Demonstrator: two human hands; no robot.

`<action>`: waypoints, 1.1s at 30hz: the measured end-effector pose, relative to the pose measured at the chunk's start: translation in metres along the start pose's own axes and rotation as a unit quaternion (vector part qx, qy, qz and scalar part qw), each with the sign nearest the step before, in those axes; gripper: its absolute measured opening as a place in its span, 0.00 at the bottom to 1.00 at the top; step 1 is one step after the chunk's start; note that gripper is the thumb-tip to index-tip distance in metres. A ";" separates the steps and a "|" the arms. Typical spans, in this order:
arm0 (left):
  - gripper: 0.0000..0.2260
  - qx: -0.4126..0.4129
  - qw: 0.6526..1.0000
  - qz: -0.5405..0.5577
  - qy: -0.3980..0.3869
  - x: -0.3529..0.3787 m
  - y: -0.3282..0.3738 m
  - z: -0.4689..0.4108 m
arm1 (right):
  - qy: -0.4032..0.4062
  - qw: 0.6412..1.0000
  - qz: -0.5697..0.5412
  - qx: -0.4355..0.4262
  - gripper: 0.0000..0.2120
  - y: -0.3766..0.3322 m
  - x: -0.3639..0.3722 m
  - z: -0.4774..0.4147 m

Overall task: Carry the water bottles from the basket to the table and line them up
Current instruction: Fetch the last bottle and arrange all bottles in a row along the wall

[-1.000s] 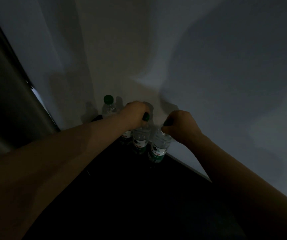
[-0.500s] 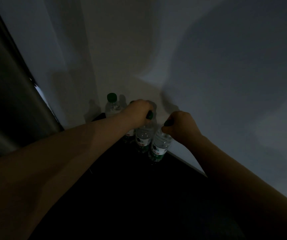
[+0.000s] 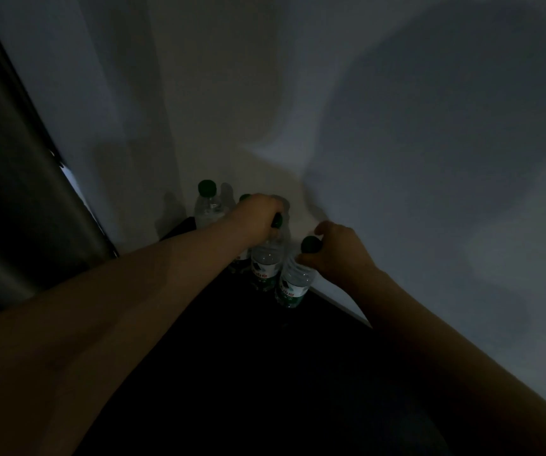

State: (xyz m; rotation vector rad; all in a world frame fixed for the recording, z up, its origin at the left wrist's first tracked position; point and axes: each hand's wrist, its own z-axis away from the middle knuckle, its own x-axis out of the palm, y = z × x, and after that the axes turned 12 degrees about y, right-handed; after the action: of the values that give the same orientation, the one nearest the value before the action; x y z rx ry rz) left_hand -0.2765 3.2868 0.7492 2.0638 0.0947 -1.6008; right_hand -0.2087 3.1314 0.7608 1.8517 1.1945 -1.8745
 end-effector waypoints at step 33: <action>0.20 0.006 0.996 0.078 -0.051 -0.090 0.074 0.314 | -0.080 0.993 0.085 -0.029 0.14 -0.032 -0.111 0.301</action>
State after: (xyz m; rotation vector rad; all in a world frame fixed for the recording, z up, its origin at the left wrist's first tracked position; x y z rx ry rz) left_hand -0.5541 3.1084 0.8070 1.9430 -0.1094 -1.6093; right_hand -0.4280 2.9056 0.8313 1.6789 0.9946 -1.8348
